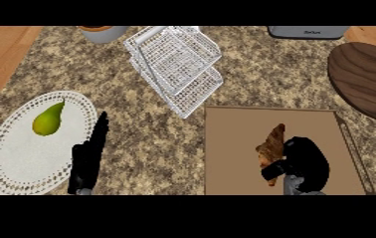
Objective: Pick the croissant from the tray and place it in the tiered basket
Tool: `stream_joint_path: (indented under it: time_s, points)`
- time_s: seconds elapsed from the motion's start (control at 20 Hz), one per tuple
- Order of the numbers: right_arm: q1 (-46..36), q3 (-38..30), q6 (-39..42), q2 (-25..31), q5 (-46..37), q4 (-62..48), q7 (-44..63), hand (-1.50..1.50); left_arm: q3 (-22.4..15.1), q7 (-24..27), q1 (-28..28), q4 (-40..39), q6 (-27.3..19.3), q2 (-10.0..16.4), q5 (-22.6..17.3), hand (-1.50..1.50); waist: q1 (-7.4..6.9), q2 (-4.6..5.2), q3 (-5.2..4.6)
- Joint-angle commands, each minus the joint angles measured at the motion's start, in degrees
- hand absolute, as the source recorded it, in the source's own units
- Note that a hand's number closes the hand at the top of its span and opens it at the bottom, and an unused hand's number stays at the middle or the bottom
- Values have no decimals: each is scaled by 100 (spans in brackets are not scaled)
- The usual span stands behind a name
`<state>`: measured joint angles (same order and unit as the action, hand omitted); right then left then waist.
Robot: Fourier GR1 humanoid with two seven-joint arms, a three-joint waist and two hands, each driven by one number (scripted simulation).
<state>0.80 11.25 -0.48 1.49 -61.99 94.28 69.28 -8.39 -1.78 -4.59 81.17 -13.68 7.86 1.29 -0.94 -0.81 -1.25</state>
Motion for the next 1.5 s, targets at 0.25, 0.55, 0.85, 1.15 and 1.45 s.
stream_joint_path:
  time_s: [0.25, 0.55, 0.85, 1.15, 1.45]
  points:
    - [-1099, 3008, 1, -136, -57, -328, 1447, 150, -22, 28, 37, -118, 29, -61, 14, 0, -141, 88, 120]
    - [-1207, 3097, -862, -142, -613, 721, 1589, 150, 112, 140, -75, -204, 13, 3, -16, 0, 75, 11, 114]
    - [-2008, 2758, -453, -144, -1505, 1842, 1591, 150, 54, 27, -209, -43, -20, -30, -5, 0, 121, -53, 103]
    - [-2838, 2782, 896, -144, -2093, 2224, 1593, 150, 132, 36, -117, -183, 19, 7, -31, 0, 130, -38, 82]
    - [-3484, 2247, 1122, -144, -1988, 2040, 1593, 150, 78, 112, -197, -89, 105, 50, -14, 0, -20, -1, 92]
